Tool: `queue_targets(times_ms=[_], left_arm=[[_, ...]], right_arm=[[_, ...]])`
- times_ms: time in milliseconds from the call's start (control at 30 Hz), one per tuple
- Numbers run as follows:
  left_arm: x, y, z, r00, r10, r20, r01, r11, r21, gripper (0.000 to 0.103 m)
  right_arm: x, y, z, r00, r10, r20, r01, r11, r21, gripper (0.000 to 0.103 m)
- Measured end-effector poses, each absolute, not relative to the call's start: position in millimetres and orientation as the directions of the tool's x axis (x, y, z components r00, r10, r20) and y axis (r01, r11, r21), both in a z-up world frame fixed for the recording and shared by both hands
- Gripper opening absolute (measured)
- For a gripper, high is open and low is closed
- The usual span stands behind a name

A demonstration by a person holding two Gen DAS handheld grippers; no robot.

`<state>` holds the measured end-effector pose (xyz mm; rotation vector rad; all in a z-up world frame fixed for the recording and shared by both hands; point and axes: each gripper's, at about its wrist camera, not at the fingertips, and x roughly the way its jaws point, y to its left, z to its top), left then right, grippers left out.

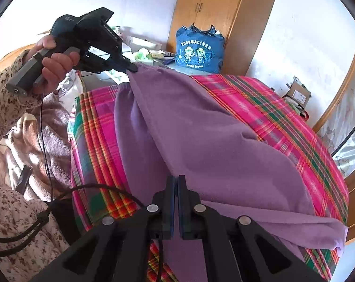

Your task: Fold clothes

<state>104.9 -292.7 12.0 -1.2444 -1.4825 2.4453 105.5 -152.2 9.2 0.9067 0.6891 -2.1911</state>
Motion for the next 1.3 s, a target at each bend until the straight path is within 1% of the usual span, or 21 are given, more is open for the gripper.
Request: queue_targets(times_ms=[167,300,433,600,900,1000,1033,1100,1233,1300], left_arm=[[110.5,-287.3,5.2,-0.664,0.384,-0.641,0.386,-0.559,-0.734,0.004],[111.7,-284.8,-2.6,-0.64,0.357,-0.681,0.41,-0.59,-0.695,0.004],[111.2,-283.6,-8.3,-0.627,0.331,-0.705,0.423,-0.616,-0.665,0.005],[109.5,-282.0,-14.0,-0.61,0.295,-0.735,0.444,-0.642,-0.626,0.005],[107.0,-277.2,-15.8,-0.584,0.282,-0.761,0.457,-0.66,-0.596,0.005],[109.0,-278.8,-16.0,-0.576,0.298,-0.761,0.463,-0.649,-0.604,0.009],[110.7,-279.3,-15.3,-0.57,0.294,-0.767,0.469,-0.65,-0.598,0.015],[115.7,-280.7,-12.6,-0.567,0.288,-0.772,0.474,-0.652,-0.592,0.02],[130.6,-284.3,-1.9,-0.578,0.269,-0.77,0.469,-0.662,-0.584,0.021],[139.4,-283.9,7.6,-0.589,0.237,-0.773,0.465,-0.683,-0.564,0.024]], right_arm=[[112.8,-148.6,16.3,-0.545,-0.372,-0.752,0.738,-0.639,-0.219,0.002],[117.0,-147.2,16.2,-0.533,-0.374,-0.759,0.747,-0.63,-0.214,0.002],[121.5,-153.9,1.7,-0.506,-0.358,-0.785,0.766,-0.606,-0.217,0.002],[116.4,-157.2,-16.4,-0.46,-0.353,-0.815,0.777,-0.604,-0.177,0.002],[107.7,-155.2,-26.4,-0.417,-0.359,-0.835,0.774,-0.621,-0.12,0.003],[105.5,-153.7,-27.6,-0.398,-0.366,-0.841,0.772,-0.628,-0.092,0.009],[105.9,-151.5,-25.6,-0.398,-0.372,-0.839,0.767,-0.636,-0.082,0.009],[106.7,-147.1,-21.6,-0.397,-0.384,-0.834,0.757,-0.65,-0.062,0.009],[110.5,-132.9,-11.6,-0.418,-0.402,-0.815,0.724,-0.689,-0.031,0.01],[113.9,-119.2,-5.0,-0.442,-0.41,-0.798,0.693,-0.721,-0.013,0.01]])
